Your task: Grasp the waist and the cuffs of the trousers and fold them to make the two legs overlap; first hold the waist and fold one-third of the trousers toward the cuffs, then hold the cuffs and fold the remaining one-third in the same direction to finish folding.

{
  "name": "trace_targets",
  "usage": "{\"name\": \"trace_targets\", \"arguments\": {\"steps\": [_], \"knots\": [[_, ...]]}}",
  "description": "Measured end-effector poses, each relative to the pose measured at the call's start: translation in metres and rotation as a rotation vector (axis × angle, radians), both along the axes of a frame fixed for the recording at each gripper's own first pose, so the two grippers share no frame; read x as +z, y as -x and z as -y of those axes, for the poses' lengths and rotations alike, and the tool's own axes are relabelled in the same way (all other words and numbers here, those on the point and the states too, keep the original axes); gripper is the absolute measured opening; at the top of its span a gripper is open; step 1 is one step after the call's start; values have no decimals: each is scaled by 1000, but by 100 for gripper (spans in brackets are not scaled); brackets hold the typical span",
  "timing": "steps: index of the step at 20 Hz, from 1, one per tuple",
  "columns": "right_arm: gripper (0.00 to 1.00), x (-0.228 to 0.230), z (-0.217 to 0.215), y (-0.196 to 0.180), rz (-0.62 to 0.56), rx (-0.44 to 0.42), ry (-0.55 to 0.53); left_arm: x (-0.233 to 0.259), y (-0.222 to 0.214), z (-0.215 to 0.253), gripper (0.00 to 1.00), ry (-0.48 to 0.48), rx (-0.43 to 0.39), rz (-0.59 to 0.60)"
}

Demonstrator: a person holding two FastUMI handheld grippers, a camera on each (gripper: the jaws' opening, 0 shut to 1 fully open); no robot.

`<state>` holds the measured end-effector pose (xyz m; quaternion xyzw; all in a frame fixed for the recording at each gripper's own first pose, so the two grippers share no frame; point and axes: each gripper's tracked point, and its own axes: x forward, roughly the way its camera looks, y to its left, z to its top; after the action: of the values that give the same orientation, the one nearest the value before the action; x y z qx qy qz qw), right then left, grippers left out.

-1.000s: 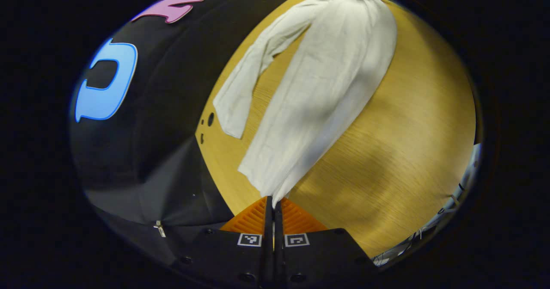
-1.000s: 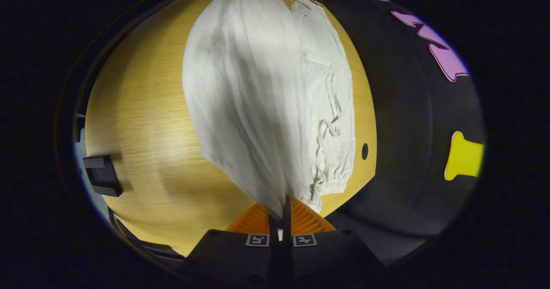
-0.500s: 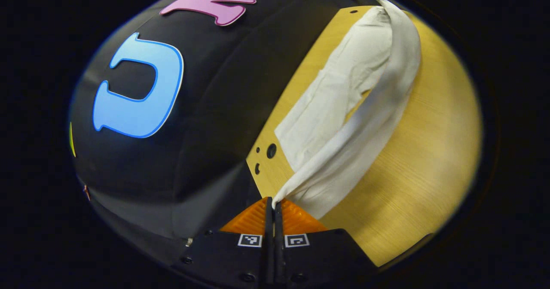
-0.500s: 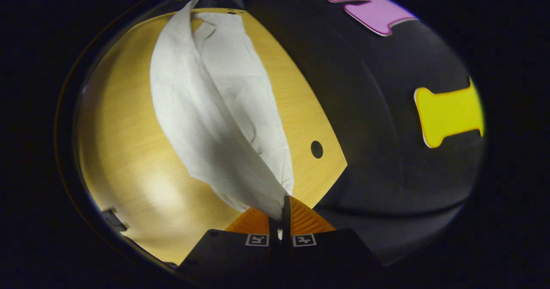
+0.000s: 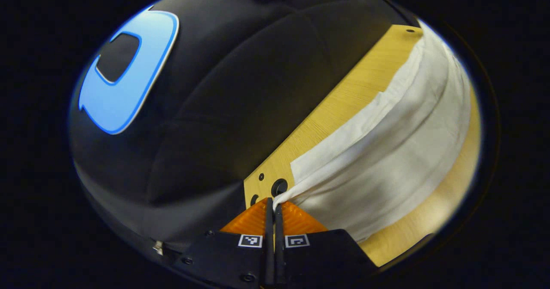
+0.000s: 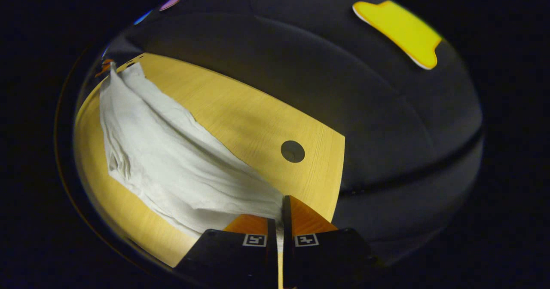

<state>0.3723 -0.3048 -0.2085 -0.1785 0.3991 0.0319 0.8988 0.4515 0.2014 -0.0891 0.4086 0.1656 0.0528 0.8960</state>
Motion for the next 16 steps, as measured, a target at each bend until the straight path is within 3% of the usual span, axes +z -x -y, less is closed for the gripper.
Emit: {"name": "trace_targets", "arguments": {"steps": [3, 4, 5, 7, 10, 11, 16], "knots": [[24, -25, 6, -7, -34, -128, -52, -22, -16, 12, 5, 56, 15, -20], [50, -28, 9, -6, -30, -171, -72, -32, -18, 17, 8, 82, 9, -27], [66, -27, 14, -4, -24, -214, -89, -35, -17, 24, 28, 116, -3, -28], [98, -20, 24, 8, -13, -275, -136, -33, -14, 36, 53, 180, -17, -6], [98, -4, 42, 37, 7, -357, -178, -9, 9, 43, 90, 276, -28, 46], [98, 3, 50, 46, 25, -382, -196, -2, 17, 44, 97, 308, -25, 63], [99, 12, 63, 72, 180, -588, -408, 24, 70, 48, 96, 538, 19, 158]]}}
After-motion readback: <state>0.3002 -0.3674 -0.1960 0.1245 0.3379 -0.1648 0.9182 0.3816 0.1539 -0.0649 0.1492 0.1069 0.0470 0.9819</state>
